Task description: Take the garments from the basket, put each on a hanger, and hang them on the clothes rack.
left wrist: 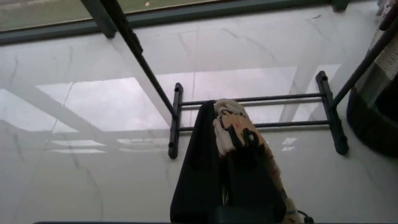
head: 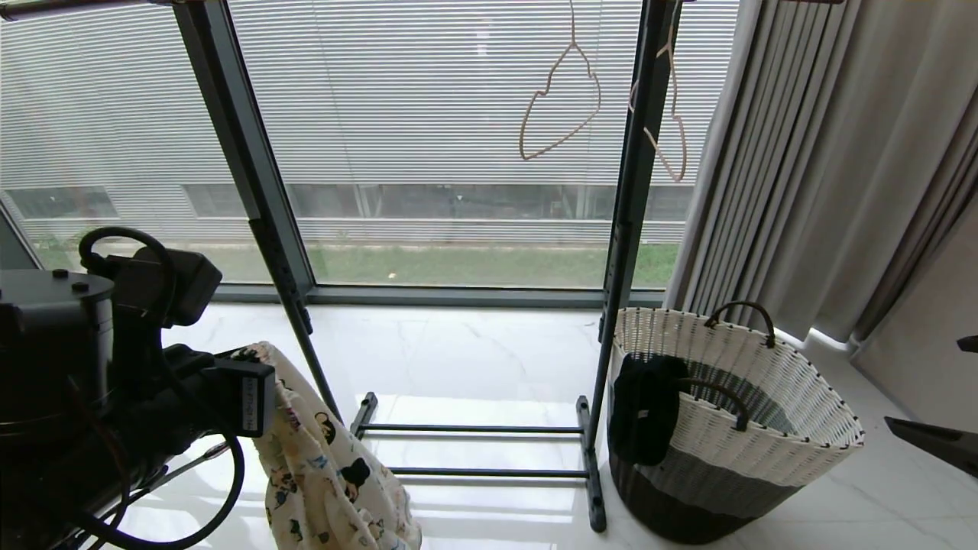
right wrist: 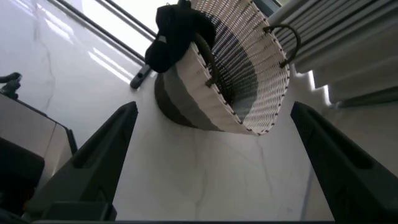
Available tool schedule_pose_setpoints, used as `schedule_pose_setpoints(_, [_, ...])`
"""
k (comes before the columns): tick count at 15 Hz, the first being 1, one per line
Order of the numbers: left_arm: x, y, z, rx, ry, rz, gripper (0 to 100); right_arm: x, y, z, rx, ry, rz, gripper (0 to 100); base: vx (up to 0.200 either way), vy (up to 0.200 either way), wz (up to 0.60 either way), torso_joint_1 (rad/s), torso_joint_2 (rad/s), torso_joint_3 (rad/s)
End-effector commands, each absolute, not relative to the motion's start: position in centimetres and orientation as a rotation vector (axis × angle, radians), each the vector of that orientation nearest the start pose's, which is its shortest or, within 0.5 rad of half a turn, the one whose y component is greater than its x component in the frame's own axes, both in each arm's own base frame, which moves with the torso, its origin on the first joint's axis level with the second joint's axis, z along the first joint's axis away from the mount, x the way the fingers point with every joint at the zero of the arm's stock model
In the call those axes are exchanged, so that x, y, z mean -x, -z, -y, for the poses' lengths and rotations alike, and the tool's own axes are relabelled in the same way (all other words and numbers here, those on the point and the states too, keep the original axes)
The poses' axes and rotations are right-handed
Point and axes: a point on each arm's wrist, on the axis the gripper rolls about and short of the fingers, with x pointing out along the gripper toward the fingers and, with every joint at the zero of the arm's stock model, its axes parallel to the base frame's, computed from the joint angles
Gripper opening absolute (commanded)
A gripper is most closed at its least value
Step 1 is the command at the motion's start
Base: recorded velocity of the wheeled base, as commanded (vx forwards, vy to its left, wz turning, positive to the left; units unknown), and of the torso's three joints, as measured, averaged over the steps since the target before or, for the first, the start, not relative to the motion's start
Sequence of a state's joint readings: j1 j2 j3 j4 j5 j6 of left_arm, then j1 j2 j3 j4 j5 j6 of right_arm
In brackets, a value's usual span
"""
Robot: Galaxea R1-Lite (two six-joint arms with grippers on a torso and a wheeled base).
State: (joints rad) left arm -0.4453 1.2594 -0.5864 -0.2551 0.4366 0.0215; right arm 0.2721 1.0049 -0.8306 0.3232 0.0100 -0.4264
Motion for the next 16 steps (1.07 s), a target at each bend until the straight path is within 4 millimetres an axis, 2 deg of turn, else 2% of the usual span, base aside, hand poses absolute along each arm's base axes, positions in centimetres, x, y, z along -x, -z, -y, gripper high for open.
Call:
schedule_pose_setpoints(1, [-16.3, -19.5, 6.2, -0.188, -0.014, -0.366, 0, -10.7, -23.8, -3.0, 0.478, -0.365, -0.395, 100, 0.0, 0.2, 0.0, -0.007, 0.01, 0.002])
schedule_pose_setpoints(7, [-16.4, -19.5, 5.6, -0.184, -0.047, -0.371, 0, -11.2, -23.0, -3.1, 0.477, -0.355, -0.37, 100, 0.0, 0.2, 0.0, 0.005, 0.0, 0.003])
schedule_pose_setpoints(10, [-16.1, -18.5, 5.5, -0.198, -0.048, -0.404, 0, -11.2, -23.0, -3.0, 0.477, -0.354, -0.369, 100, 0.0, 0.2, 0.0, 0.001, 0.01, 0.001])
schedule_pose_setpoints(11, [-15.9, -18.1, 5.4, -0.202, -0.05, -0.416, 0, -11.2, -23.0, -3.0, 0.471, -0.351, -0.37, 100, 0.0, 0.0, 0.0, 0.0, 0.0, 0.0])
schedule_pose_setpoints(12, [-15.6, -18.1, 5.3, -0.199, -0.052, -0.413, 0, -11.3, -23.0, -3.0, 0.446, -0.342, -0.375, 100, 0.0, 0.0, 0.0, 0.0, 0.0, 0.0])
schedule_pose_setpoints(16, [-15.6, -17.9, 5.0, -0.202, -0.068, -0.418, 0, -13.5, -23.2, -2.8, 0.153, -0.217, -0.375, 100, 0.0, 0.0, 0.0, 0.0, 0.0, 0.0])
